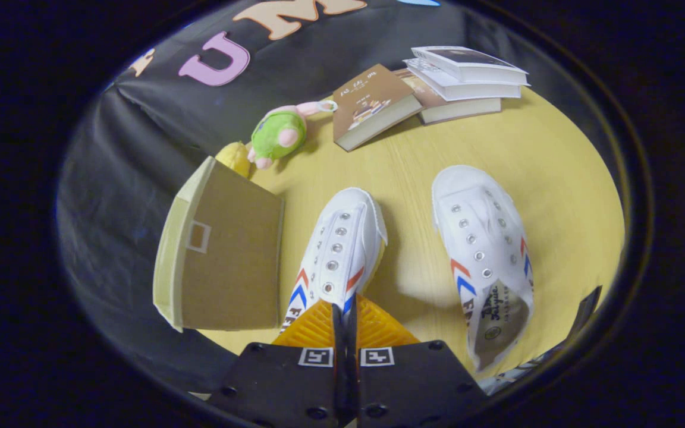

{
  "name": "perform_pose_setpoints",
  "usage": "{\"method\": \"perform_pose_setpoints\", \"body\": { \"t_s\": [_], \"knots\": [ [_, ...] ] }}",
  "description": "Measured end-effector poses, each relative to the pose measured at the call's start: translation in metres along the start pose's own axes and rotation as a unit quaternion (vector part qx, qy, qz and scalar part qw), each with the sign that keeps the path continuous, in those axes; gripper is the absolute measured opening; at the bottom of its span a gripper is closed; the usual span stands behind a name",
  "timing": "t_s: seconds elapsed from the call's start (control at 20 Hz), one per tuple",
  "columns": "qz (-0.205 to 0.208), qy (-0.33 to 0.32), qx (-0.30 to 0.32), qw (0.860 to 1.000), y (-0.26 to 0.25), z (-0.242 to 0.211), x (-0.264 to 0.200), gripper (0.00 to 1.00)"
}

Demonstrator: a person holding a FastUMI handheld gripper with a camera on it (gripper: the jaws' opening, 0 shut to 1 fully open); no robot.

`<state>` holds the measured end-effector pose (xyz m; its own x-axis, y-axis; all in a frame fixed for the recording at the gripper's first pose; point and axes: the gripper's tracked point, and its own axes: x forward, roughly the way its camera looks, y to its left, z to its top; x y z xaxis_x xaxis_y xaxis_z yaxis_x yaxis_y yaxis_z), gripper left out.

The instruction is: Open the storage box then place both shoes into the box .Put the left shoe in first, then the right shoe, with the right side of both shoes facing outward in a uniform manner.

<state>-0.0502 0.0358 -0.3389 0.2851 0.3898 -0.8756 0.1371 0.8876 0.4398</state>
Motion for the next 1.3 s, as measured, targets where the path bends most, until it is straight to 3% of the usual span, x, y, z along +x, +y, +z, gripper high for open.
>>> {"method": "perform_pose_setpoints", "body": {
  "t_s": [0.4,0.75,1.05,1.3],
  "knots": [
    [0.085,-0.050,-0.018,0.995,0.117,0.049,-0.041,0.03],
    [0.106,-0.064,-0.045,0.991,0.188,0.057,-0.027,0.03],
    [0.096,-0.035,-0.071,0.992,0.224,0.027,0.023,0.03],
    [0.053,-0.015,-0.088,0.995,0.238,0.003,0.058,0.03]
  ]
}}
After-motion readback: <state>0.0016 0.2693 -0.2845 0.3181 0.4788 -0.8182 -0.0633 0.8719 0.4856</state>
